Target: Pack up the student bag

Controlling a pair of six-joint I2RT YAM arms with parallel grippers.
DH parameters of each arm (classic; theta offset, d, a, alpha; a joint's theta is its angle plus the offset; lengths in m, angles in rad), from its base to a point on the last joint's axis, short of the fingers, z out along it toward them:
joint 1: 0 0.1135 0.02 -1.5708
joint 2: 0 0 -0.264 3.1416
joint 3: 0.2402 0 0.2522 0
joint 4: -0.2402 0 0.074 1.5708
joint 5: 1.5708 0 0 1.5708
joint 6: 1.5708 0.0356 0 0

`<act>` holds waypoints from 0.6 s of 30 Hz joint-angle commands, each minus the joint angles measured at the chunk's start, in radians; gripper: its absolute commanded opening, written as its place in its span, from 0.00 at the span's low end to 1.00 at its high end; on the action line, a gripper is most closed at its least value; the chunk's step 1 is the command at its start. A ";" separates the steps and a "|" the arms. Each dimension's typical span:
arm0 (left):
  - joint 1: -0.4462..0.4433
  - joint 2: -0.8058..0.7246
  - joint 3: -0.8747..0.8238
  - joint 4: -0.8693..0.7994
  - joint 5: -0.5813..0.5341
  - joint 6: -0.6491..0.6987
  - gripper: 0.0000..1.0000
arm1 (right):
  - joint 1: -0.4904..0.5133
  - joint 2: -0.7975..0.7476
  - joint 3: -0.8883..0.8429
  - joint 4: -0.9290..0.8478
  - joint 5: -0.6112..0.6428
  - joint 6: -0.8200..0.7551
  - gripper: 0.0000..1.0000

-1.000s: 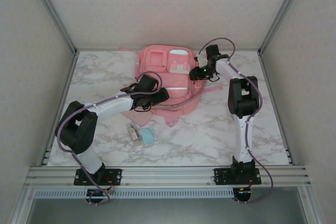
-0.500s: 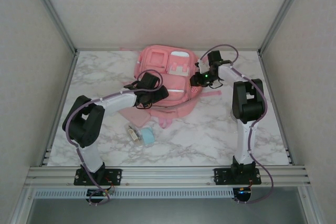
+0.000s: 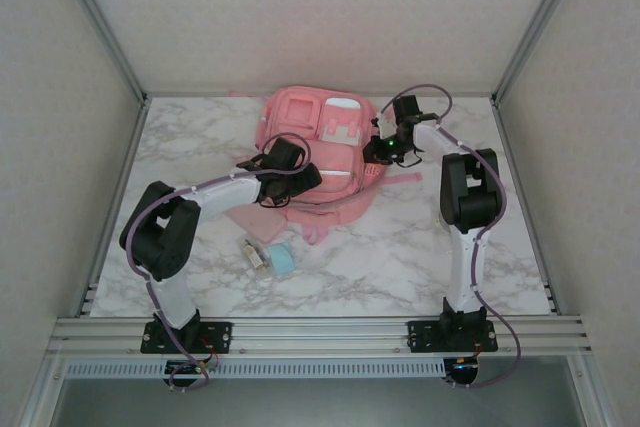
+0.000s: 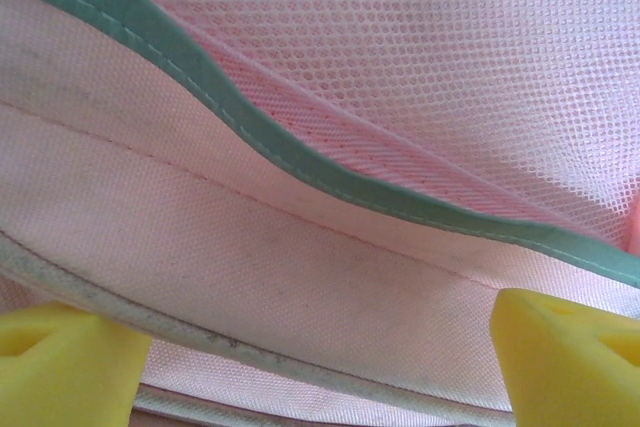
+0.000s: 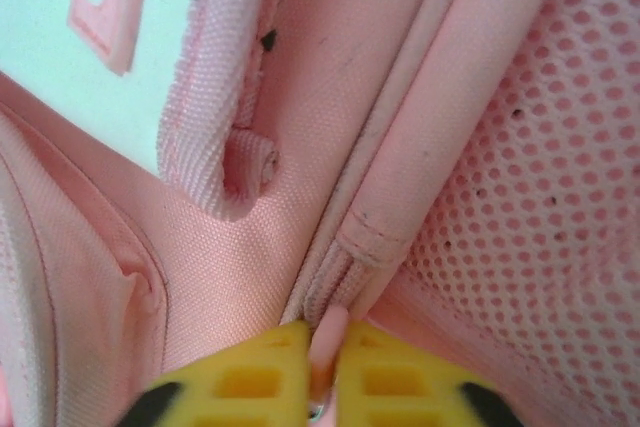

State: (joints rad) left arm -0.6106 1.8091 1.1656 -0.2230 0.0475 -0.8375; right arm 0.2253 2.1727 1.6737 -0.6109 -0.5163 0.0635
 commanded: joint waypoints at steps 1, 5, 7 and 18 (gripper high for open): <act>0.003 0.040 0.012 0.076 0.008 -0.021 0.86 | 0.014 -0.033 -0.029 0.057 0.049 0.048 0.00; -0.014 0.070 0.002 0.161 -0.042 -0.051 0.86 | 0.015 -0.139 -0.122 0.090 0.139 0.120 0.00; -0.026 0.086 0.003 0.189 -0.075 -0.070 0.86 | 0.020 -0.193 -0.178 0.098 0.182 0.168 0.00; -0.087 0.136 0.019 0.283 -0.239 -0.136 0.86 | 0.093 -0.352 -0.384 -0.007 0.270 0.326 0.00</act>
State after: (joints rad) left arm -0.6811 1.8927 1.1698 -0.0540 -0.1650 -0.9051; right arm 0.2764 1.8668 1.3380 -0.4793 -0.2337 0.3313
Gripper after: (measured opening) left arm 0.859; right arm 0.056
